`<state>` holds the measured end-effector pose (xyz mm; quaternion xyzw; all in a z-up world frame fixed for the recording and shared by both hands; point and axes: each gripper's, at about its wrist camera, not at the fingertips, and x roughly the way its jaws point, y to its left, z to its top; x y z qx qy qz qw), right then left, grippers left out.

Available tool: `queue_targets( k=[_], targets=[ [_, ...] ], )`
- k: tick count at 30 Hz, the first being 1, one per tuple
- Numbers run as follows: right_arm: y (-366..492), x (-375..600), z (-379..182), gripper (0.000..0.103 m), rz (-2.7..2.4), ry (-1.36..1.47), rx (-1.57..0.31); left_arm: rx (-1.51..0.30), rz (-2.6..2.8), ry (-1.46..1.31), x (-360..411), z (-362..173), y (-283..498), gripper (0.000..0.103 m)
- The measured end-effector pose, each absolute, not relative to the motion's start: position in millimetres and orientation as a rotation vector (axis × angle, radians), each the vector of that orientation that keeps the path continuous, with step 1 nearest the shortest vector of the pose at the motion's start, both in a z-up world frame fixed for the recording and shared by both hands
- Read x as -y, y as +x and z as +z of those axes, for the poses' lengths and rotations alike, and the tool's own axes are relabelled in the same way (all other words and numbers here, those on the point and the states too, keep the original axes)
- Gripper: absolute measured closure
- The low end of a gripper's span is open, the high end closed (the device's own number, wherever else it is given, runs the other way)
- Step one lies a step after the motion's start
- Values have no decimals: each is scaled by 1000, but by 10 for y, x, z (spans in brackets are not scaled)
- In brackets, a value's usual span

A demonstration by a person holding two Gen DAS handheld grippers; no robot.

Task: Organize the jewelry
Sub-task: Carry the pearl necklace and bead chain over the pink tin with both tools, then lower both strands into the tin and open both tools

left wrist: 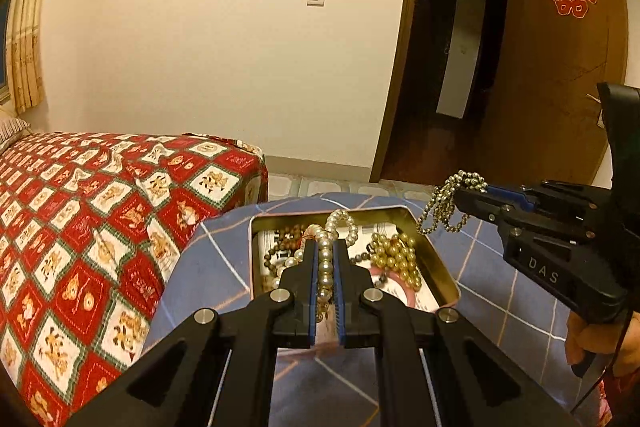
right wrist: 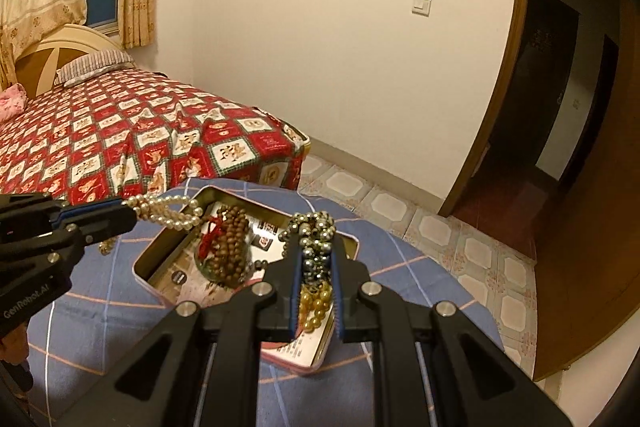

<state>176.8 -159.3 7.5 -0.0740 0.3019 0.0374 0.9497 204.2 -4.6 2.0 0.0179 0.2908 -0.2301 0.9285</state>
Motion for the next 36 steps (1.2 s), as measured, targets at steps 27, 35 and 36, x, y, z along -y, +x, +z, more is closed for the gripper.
queue_targets(
  k=[27,35,36],
  targets=[
    [2038,1693,26,88,63,-135,-618,-613,-470,41,353,-91,2426,97],
    [2199,1746,-148,88,60,-115,-656,-633,-480,41,435,-250,2567,97],
    [2207,1756,-162,88,57,-116,-658,-637,-478,43,431,-278,2573,97]
  ],
)
